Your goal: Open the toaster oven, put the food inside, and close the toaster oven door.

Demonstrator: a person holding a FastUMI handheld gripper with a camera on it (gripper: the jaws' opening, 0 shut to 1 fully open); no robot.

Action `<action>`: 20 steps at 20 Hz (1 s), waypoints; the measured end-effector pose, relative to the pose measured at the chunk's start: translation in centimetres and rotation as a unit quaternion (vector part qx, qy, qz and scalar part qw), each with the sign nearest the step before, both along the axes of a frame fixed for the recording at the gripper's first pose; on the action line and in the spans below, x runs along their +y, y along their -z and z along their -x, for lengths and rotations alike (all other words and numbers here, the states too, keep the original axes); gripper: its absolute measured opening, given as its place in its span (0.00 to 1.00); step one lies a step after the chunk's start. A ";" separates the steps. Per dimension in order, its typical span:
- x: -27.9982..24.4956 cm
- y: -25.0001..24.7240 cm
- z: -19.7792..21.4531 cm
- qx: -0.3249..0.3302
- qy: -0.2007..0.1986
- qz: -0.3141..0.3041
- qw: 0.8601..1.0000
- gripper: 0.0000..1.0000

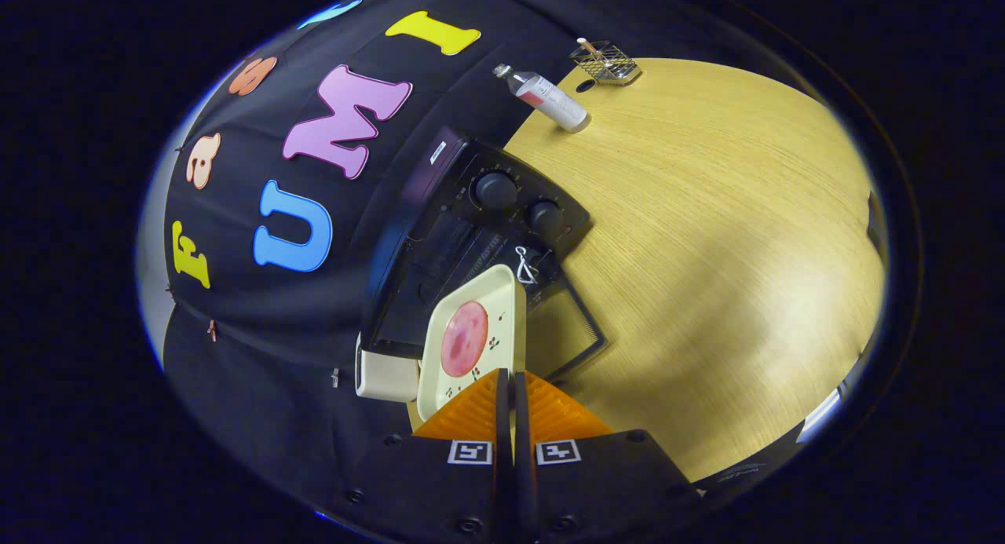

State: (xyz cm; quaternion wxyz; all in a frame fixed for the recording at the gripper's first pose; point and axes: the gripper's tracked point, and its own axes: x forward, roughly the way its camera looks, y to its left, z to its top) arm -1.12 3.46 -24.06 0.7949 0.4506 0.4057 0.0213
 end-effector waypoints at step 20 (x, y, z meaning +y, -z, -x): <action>4.6 4.0 -12.3 -0.056 0.131 0.064 0.988 0.06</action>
